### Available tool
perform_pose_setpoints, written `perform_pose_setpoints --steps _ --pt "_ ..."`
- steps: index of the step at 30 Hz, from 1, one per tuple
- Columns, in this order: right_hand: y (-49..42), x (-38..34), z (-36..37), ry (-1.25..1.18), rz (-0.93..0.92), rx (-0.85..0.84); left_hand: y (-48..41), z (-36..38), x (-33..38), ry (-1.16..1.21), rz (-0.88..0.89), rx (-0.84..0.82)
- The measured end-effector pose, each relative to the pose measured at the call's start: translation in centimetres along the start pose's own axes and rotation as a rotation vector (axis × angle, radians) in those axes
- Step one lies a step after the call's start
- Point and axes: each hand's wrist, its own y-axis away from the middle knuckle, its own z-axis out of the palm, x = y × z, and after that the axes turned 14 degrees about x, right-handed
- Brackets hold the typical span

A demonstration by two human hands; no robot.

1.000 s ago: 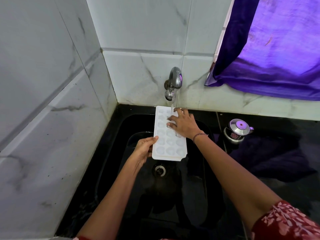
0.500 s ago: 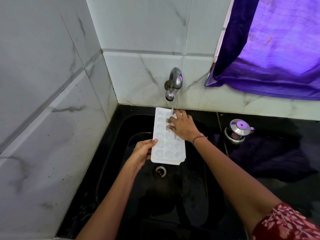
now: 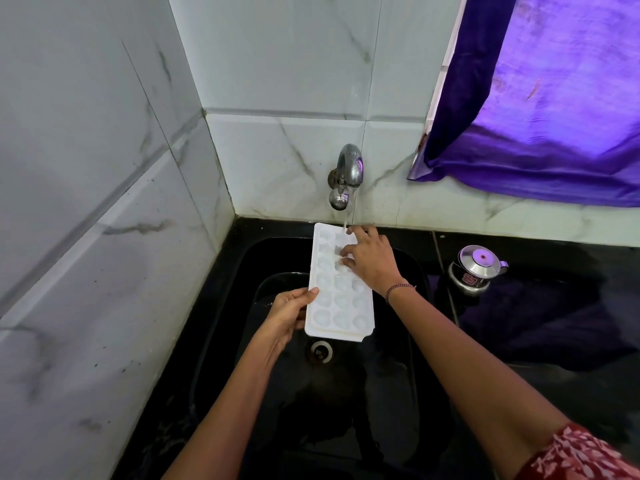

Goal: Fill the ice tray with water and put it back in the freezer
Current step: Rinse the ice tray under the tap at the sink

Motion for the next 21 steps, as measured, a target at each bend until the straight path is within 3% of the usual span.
perform_pose_setpoints --steps 11,21 --pt "0.1 1.5 0.5 -0.166 0.226 0.206 -0.4 -0.3 0.0 0.045 0.013 0.038" --pt "-0.2 0.2 1.0 -0.16 0.112 -0.031 -0.1 -1.2 -0.1 0.116 -0.016 0.08"
